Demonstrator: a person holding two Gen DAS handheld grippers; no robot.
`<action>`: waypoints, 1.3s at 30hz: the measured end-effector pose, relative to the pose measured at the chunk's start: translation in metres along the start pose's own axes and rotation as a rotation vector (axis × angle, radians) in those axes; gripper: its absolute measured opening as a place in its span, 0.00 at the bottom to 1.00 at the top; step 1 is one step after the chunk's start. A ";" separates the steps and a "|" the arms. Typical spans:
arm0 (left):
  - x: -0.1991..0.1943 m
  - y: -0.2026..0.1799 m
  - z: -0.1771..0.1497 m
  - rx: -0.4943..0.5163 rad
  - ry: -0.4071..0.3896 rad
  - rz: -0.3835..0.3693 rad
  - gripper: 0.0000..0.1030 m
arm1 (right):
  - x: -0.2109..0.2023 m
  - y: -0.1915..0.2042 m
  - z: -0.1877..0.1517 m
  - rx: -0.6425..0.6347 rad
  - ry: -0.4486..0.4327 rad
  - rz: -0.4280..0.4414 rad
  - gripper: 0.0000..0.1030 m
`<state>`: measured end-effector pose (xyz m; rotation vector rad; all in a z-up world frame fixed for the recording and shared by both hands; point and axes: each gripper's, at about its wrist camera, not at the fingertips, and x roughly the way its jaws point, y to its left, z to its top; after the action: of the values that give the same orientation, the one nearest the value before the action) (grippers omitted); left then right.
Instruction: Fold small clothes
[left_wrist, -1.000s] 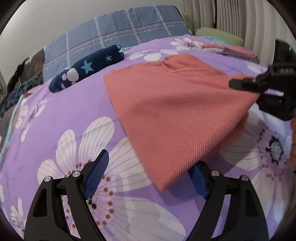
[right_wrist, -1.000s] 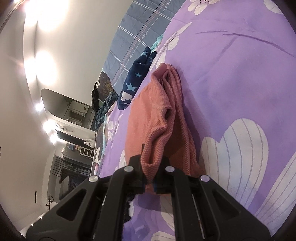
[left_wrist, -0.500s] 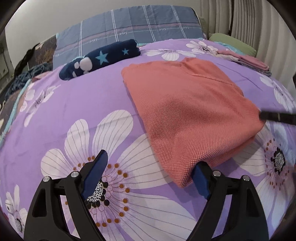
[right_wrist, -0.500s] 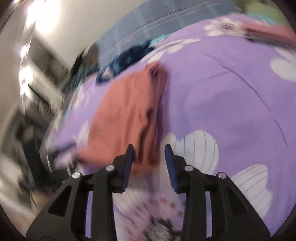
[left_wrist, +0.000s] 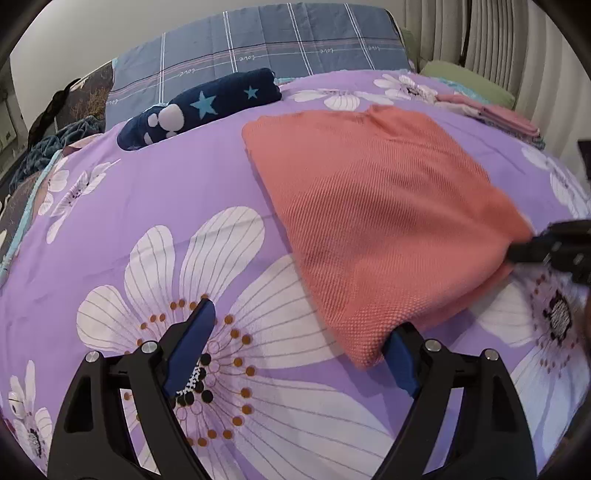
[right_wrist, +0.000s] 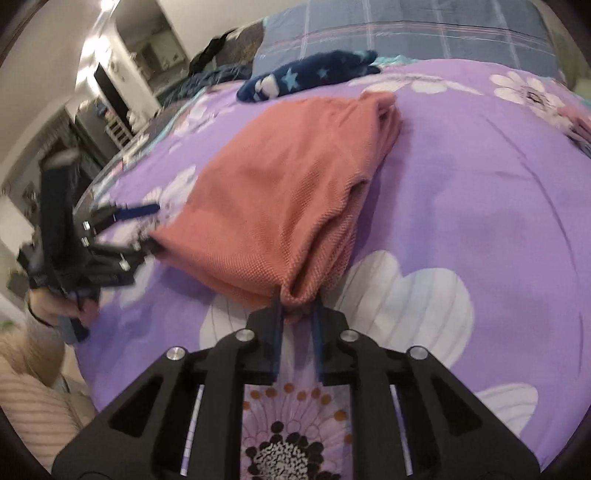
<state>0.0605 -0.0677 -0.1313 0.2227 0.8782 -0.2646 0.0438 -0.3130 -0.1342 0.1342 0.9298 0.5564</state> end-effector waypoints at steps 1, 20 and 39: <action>0.000 -0.002 -0.002 0.018 0.002 0.013 0.82 | -0.006 -0.003 -0.002 0.020 -0.010 0.007 0.10; -0.002 -0.004 -0.015 0.053 0.001 0.045 0.82 | -0.019 0.005 0.006 0.076 -0.088 -0.027 0.38; -0.030 -0.005 -0.030 0.096 0.039 -0.123 0.17 | -0.017 -0.003 -0.005 0.169 -0.108 -0.141 0.29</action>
<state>0.0186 -0.0596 -0.1273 0.2638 0.9207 -0.4188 0.0328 -0.3246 -0.1262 0.2470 0.8729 0.3368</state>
